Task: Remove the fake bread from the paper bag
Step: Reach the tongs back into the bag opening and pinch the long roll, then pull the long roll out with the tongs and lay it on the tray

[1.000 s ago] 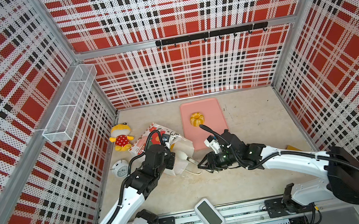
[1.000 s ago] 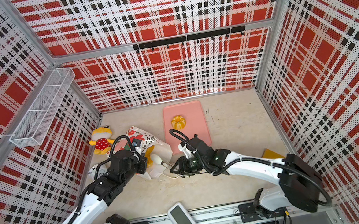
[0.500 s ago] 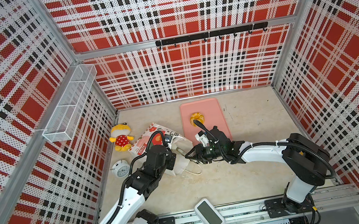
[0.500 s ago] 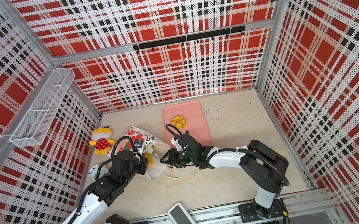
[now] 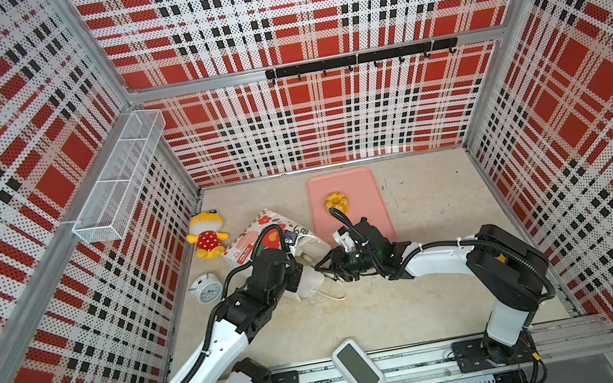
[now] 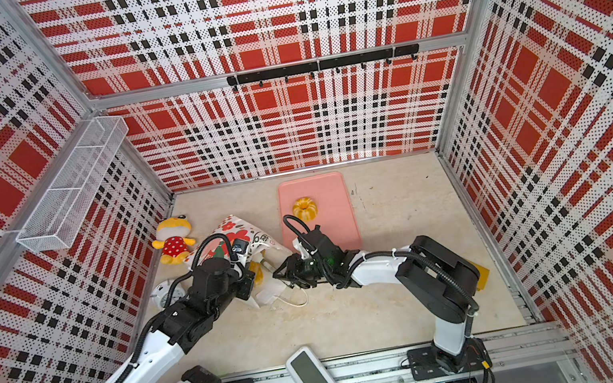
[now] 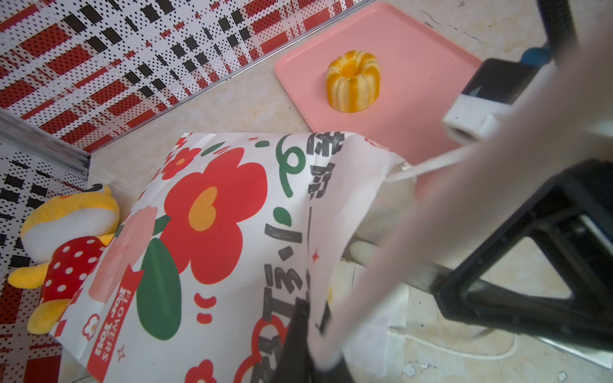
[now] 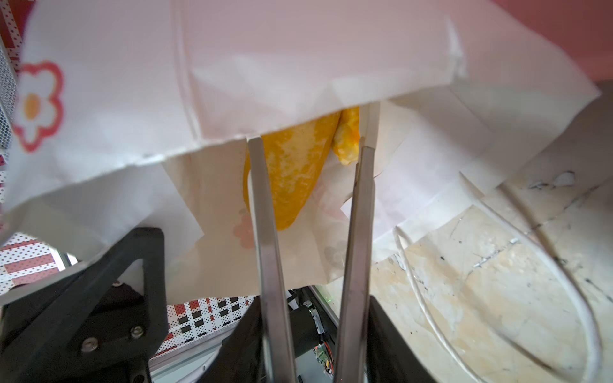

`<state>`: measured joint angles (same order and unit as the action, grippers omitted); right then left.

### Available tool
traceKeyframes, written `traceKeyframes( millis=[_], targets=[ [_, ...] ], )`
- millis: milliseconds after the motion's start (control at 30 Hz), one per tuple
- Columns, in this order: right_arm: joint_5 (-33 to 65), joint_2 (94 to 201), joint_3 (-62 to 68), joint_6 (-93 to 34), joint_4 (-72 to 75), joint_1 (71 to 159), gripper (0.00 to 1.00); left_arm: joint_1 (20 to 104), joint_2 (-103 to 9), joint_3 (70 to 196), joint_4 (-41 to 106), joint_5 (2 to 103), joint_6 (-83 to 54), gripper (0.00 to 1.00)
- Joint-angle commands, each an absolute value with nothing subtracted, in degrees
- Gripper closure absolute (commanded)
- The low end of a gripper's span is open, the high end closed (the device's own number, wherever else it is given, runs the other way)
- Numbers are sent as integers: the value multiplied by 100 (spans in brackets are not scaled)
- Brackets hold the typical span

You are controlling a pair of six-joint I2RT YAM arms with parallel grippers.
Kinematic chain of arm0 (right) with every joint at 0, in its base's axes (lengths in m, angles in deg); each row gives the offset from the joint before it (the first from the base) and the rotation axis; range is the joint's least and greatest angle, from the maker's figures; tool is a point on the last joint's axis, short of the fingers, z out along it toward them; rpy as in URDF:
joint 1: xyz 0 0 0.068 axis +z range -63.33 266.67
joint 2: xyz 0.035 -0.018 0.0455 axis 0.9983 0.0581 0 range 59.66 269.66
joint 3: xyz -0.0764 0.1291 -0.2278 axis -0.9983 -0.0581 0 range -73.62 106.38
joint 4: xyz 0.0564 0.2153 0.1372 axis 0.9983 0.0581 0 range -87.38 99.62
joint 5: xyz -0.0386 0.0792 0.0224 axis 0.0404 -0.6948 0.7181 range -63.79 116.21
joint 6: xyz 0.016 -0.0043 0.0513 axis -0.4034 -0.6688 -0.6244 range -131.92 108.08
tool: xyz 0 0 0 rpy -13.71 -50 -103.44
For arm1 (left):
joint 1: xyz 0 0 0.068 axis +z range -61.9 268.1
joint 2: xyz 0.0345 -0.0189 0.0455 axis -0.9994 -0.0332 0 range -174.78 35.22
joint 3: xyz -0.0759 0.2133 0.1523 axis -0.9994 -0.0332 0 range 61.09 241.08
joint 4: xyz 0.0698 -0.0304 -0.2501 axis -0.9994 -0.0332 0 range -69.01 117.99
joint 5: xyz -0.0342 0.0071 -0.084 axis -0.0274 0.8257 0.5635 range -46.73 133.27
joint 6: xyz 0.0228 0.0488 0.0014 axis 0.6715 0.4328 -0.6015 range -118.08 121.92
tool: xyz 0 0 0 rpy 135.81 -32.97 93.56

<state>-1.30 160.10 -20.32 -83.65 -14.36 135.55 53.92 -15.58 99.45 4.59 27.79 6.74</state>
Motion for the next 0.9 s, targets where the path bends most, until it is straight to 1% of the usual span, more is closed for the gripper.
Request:
traceKeyframes(
  millis=[0,67,133,200,300,400,467,567,667,733,867],
  targets=[
    [-154,16047,-1660,-8261,-1575,13540,54,5335,-1551,9932,522,2807,673,100],
    [-190,16162,-1537,-8218,-1540,13544,57,5313,-1566,9928,522,2803,668,100],
    [-239,16243,-1407,-8158,-1498,13544,65,5296,-1575,9924,518,2798,655,100],
    [-263,16229,-1366,-8103,-1471,13542,76,5278,-1576,9925,517,2777,641,100],
    [-175,15942,-1368,-7788,-976,13547,89,5266,-1559,9914,517,2712,565,100],
    [-7,15500,-1495,-7393,-422,13544,98,5266,-1549,9906,545,2662,431,100],
    [67,15216,-1575,-7102,-84,13545,100,5271,-1544,9917,557,2656,346,100],
    [53,14775,-1701,-6686,376,13554,100,5273,-1549,9927,556,2575,188,100],
    [-84,14227,-1993,-6388,465,13570,100,5277,-1549,9954,575,2459,6,100],
    [9,13778,-2201,-6208,777,13631,100,5278,-1558,9954,602,2374,-127,100],
    [80,12936,-2715,-6093,1366,13707,100,5302,-1549,9912,662,2185,-391,100]
  ],
)
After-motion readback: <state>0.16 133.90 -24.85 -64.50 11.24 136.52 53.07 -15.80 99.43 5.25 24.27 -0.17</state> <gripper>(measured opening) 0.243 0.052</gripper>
